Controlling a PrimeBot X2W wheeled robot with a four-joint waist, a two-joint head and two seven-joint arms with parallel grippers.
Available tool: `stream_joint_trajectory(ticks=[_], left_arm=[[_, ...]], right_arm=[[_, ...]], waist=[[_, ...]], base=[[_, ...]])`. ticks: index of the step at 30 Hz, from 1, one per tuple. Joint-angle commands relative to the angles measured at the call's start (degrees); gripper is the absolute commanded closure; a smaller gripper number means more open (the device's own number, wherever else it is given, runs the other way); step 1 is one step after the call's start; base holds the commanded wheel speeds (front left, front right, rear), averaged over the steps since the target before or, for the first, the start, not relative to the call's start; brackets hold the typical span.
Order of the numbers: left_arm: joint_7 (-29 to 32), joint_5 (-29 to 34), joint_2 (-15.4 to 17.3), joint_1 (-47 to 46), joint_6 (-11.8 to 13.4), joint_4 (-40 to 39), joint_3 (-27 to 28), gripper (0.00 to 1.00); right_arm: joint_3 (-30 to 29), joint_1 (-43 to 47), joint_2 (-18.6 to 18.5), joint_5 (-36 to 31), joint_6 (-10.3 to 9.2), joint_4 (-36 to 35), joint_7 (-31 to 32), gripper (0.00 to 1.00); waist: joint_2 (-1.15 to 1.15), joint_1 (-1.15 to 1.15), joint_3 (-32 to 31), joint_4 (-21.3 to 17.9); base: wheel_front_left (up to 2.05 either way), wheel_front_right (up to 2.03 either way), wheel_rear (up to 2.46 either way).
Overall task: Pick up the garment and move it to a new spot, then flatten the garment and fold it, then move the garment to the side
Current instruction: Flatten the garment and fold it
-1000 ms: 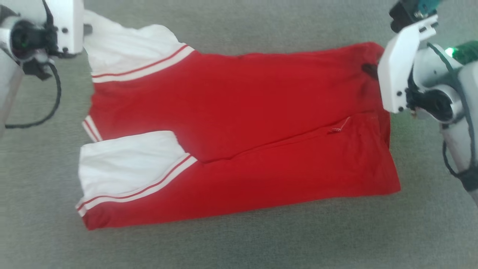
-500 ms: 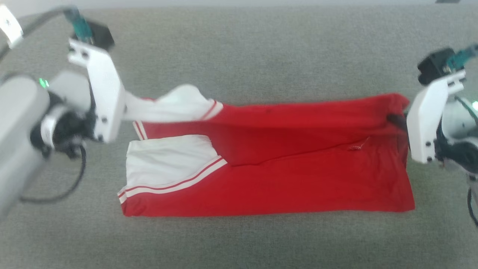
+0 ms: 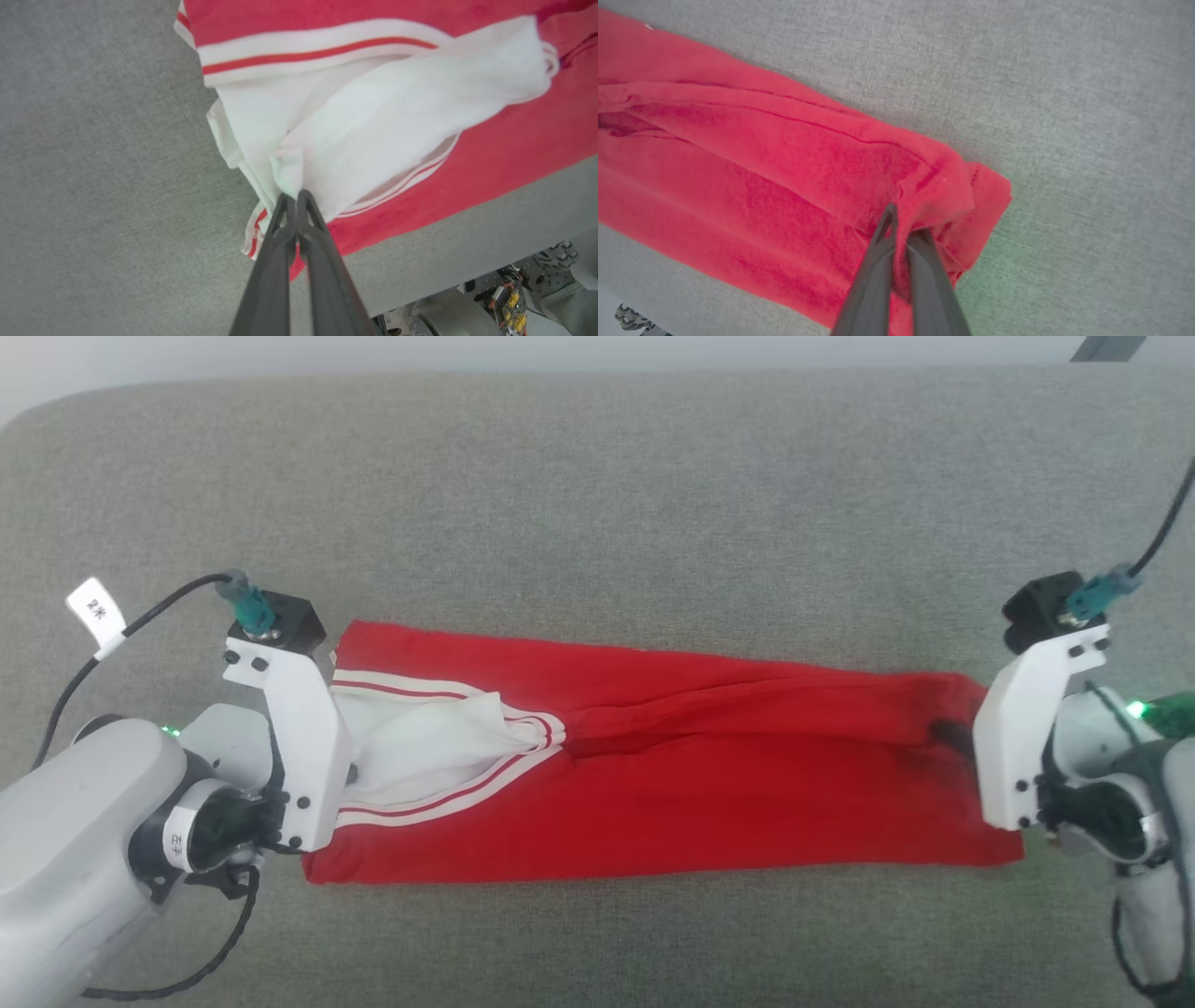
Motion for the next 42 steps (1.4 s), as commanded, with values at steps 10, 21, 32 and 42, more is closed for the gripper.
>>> stream_joint_trajectory(ticks=[10, 21, 32, 42], left_arm=[[-12.32, 0.19, -1.01, 4.27, -3.32, 2.19, 3.47, 0.0], [-36.9, 3.14, -0.06, 13.74, -5.08, 1.35, 9.33, 0.0], [-58.48, 4.68, -0.54, 23.87, -3.47, 4.06, 15.81, 0.0], [-60.53, 10.71, -7.76, 32.48, -6.35, 8.25, 29.54, 0.0]], right_arm=[[-1.13, 4.09, 1.04, 0.63, 0.0, 0.29, -3.73, 0.0], [-7.9, 9.2, 0.78, -0.4, 0.0, -1.54, -4.58, 0.0], [-9.4, 8.15, 0.1, -0.01, 0.0, 5.51, -6.86, 0.0], [-2.67, 5.47, 2.38, 4.68, 0.11, 15.31, -6.18, 0.5]], waist=[[0.0, 0.0, -3.78, -0.1], [0.0, 0.0, -6.4, 1.96], [0.0, 0.0, -5.2, 5.34], [0.0, 0.0, -3.85, 7.64]], base=[[0.0, 0.0, 0.0], [0.0, 0.0, 0.0], [0.0, 0.0, 0.0], [0.0, 0.0, 0.0]])
